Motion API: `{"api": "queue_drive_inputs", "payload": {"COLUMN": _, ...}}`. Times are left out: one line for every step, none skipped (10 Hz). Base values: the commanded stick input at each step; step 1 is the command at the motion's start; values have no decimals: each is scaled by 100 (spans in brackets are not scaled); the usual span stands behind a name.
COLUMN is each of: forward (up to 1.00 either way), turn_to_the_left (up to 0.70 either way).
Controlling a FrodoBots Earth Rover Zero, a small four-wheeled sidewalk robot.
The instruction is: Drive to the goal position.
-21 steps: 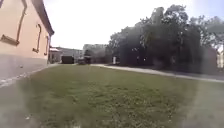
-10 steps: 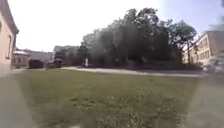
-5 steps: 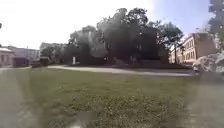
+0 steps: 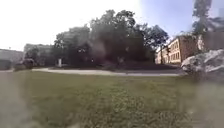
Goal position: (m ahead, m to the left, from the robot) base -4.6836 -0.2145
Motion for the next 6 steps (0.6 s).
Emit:
{"api": "queue_drive_inputs", "payload": {"forward": 70, "turn_to_the_left": 0}}
{"api": "queue_drive_inputs", "payload": {"forward": 70, "turn_to_the_left": 0}}
{"api": "queue_drive_inputs", "payload": {"forward": 70, "turn_to_the_left": 0}}
{"api": "queue_drive_inputs", "payload": {"forward": 70, "turn_to_the_left": 10}}
{"api": "queue_drive_inputs", "payload": {"forward": 70, "turn_to_the_left": 32}}
{"api": "queue_drive_inputs", "payload": {"forward": 70, "turn_to_the_left": 35}}
